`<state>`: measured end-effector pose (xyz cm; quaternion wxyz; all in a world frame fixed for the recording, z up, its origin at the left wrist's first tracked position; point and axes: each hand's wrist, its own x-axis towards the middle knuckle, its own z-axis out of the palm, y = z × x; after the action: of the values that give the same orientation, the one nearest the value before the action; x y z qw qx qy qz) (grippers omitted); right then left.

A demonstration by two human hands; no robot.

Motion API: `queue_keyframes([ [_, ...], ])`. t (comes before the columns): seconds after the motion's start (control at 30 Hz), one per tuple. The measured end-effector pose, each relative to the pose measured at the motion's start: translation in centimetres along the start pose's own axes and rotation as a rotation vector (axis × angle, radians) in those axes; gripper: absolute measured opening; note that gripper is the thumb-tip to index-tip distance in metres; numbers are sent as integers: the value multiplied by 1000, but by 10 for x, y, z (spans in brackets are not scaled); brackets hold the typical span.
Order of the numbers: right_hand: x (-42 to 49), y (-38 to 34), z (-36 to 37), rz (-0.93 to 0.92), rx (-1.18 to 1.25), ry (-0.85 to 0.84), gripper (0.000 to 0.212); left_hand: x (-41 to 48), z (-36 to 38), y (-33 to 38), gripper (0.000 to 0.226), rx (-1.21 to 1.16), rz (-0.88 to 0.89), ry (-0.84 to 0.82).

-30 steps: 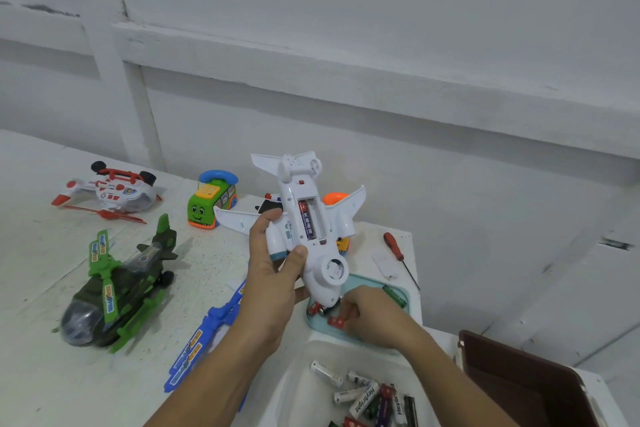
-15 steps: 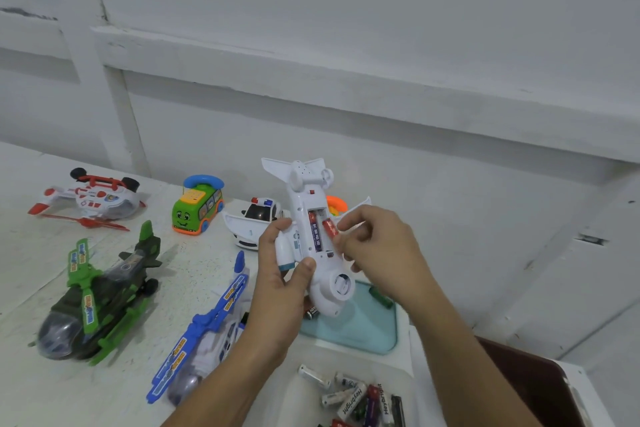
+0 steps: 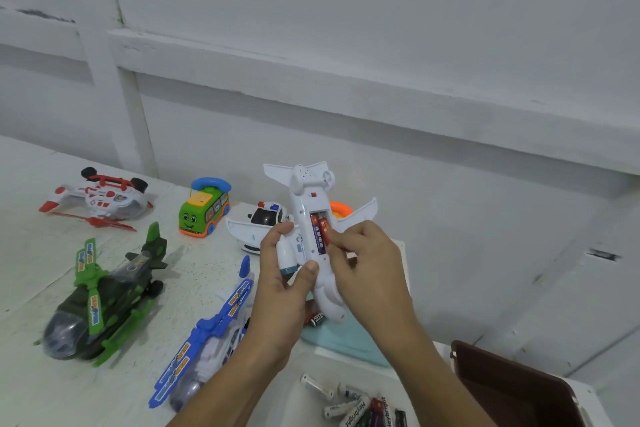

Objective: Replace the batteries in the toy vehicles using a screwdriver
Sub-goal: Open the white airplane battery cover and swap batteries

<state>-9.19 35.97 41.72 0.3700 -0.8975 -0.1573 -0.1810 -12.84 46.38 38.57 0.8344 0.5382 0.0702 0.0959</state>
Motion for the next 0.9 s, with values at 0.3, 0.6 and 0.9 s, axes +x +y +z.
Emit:
queue_keyframes([
  [0.3, 8, 15, -3, -40, -58, -93, 24, 6, 4, -8, 49, -10, -28, -10],
  [0.6, 46, 59, -48, 535, 844, -226, 21, 13, 4, -22, 48, -31, -85, 53],
  [0.9, 47, 148, 2, 421, -362, -418, 21, 17, 5, -23, 48, -18, -54, 72],
])
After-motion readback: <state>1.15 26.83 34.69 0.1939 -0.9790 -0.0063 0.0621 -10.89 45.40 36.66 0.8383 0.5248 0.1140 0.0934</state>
